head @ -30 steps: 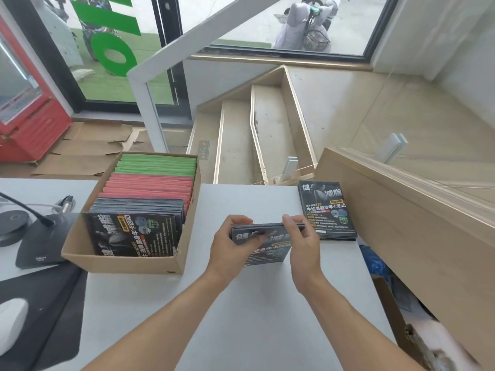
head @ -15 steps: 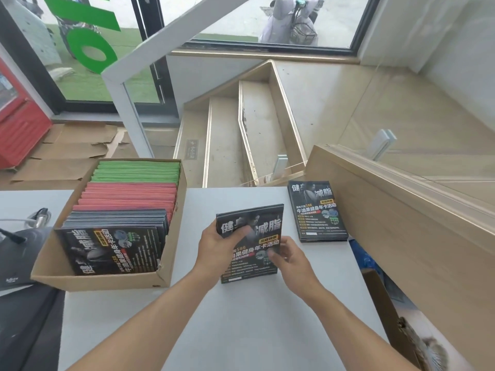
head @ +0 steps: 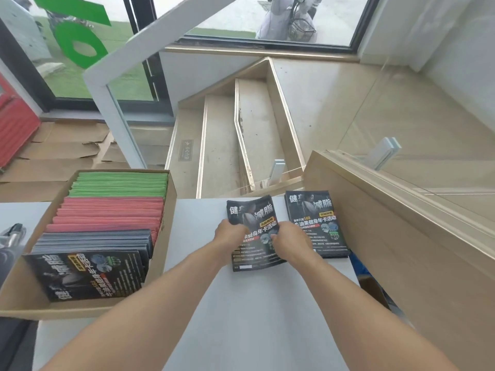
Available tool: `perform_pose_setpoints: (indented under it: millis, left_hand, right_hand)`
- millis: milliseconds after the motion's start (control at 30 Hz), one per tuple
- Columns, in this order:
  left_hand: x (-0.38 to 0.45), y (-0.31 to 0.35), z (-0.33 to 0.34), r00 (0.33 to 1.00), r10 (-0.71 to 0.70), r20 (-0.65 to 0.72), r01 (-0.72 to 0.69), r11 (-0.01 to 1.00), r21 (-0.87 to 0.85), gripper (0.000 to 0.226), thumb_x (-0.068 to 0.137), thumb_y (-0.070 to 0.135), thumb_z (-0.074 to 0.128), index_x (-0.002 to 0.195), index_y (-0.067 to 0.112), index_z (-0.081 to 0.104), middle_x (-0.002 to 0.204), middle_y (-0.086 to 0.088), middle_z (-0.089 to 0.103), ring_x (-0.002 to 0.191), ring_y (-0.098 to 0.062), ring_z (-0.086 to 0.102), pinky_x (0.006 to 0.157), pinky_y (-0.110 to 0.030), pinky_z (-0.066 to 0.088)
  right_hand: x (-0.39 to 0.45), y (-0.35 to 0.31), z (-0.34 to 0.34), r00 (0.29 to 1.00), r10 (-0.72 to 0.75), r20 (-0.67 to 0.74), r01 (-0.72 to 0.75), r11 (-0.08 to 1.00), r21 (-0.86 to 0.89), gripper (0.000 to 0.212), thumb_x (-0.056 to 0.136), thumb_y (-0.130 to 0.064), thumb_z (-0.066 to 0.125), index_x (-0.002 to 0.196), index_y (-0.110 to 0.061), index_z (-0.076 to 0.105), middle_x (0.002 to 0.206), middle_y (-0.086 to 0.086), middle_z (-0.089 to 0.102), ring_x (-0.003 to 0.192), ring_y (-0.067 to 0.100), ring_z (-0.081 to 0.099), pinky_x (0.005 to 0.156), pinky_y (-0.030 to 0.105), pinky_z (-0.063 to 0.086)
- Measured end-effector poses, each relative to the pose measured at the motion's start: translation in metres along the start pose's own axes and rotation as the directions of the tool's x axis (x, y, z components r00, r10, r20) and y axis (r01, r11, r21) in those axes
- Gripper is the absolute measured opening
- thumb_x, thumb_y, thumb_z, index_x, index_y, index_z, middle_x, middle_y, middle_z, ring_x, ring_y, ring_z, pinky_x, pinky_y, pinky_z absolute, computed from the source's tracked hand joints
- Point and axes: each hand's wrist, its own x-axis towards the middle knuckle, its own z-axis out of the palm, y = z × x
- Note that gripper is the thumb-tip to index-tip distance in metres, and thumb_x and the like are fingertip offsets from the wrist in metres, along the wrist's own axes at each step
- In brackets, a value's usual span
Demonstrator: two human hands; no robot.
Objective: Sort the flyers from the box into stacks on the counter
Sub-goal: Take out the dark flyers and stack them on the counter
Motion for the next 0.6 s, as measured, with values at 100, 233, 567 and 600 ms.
perform_pose_setpoints:
  millis: [100,233,567,600]
  left_hand:
    - [0.004,0.010,0.003,1.000,0.009,0.024,-0.009,1.000,0.004,0.017,0.093,0.013,0.065,0.109,0.014,0.058,0.094,-0.004,0.065,0.077,-0.016,0.065,0.059,-0.028,0.049]
    - [0.009,0.012,0.006,1.000,0.001,0.018,-0.001,1.000,-0.013,0.024,0.092,0.012,0.066,0.114,0.014,0.057,0.101,-0.007,0.067,0.082,-0.021,0.069,0.059,-0.029,0.051]
    - [0.014,0.015,0.025,0.999,-0.026,0.030,0.027,0.998,-0.052,0.052,0.071,0.020,0.069,0.120,0.018,0.055,0.110,-0.006,0.067,0.099,-0.031,0.069,0.091,-0.053,0.058]
    - [0.012,0.017,0.028,0.999,-0.023,0.037,0.025,0.998,-0.055,0.054,0.069,0.022,0.069,0.121,0.018,0.054,0.111,-0.006,0.066,0.101,-0.031,0.069,0.093,-0.053,0.057]
  right_hand:
    - [0.007,0.004,-0.015,0.995,-0.039,-0.089,0.020,0.980,-0.198,0.028,0.101,-0.027,0.058,0.129,-0.023,0.062,0.126,0.002,0.066,0.110,0.027,0.065,0.078,0.034,0.049]
    - [0.017,0.028,-0.028,0.958,-0.115,-0.263,0.042,0.963,-0.267,0.035,0.100,-0.030,0.057,0.135,-0.029,0.059,0.150,0.000,0.049,0.138,0.022,0.043,0.105,0.041,0.039]
    - [0.020,0.049,-0.026,0.998,-0.022,-0.052,0.014,0.989,-0.144,0.055,0.100,-0.039,0.058,0.150,-0.027,0.040,0.154,0.003,0.034,0.143,0.027,0.031,0.112,0.052,0.035]
    - [0.021,0.050,-0.026,0.999,-0.027,-0.045,0.021,0.990,-0.139,0.055,0.100,-0.038,0.058,0.150,-0.027,0.040,0.155,0.003,0.034,0.143,0.027,0.030,0.113,0.052,0.035]
